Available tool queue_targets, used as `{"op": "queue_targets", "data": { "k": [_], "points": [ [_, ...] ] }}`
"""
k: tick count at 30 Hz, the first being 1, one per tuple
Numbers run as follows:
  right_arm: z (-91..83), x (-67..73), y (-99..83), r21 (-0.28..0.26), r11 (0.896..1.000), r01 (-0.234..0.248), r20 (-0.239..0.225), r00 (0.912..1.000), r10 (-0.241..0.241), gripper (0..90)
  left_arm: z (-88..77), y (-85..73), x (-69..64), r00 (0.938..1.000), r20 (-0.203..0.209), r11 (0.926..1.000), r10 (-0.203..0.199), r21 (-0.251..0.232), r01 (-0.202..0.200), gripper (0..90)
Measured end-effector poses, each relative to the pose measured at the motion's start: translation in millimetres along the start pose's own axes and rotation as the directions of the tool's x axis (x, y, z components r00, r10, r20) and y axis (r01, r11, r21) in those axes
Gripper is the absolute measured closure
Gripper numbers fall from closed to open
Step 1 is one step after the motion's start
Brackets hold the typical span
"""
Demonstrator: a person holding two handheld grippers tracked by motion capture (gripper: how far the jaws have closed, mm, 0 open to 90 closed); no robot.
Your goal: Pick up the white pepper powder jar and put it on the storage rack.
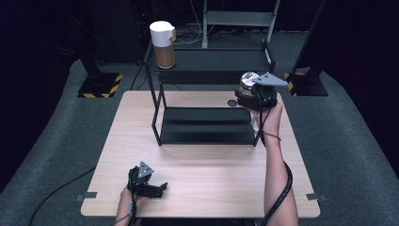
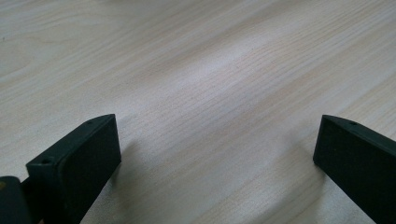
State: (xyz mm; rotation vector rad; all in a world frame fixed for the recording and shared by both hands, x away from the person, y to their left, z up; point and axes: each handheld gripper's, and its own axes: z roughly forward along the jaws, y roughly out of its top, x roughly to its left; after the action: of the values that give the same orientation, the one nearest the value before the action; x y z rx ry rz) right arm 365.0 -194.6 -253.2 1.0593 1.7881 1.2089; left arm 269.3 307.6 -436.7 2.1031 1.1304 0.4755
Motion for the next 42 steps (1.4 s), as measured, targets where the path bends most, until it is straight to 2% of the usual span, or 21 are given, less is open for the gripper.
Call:
{"op": "queue_targets", "data": {
  "k": [26,42],
  "points": [
    [-10.1,-6.0,44.1,-0.017,1.000,0.002,0.027,0.9996,-0.002,30.0,0.1,-0.1,0.1,1.0000,0.001,1.0000,0.000,-0.001,0.000,0.1],
    [-18.8,-13.9,62.9,-0.037,0.999,-0.008,0.038,0.9992,0.010,30.0,0.1,-0.1,0.2,1.0000,0.001,1.0000,-0.001,0.000,0.001,0.1]
  ]
}}
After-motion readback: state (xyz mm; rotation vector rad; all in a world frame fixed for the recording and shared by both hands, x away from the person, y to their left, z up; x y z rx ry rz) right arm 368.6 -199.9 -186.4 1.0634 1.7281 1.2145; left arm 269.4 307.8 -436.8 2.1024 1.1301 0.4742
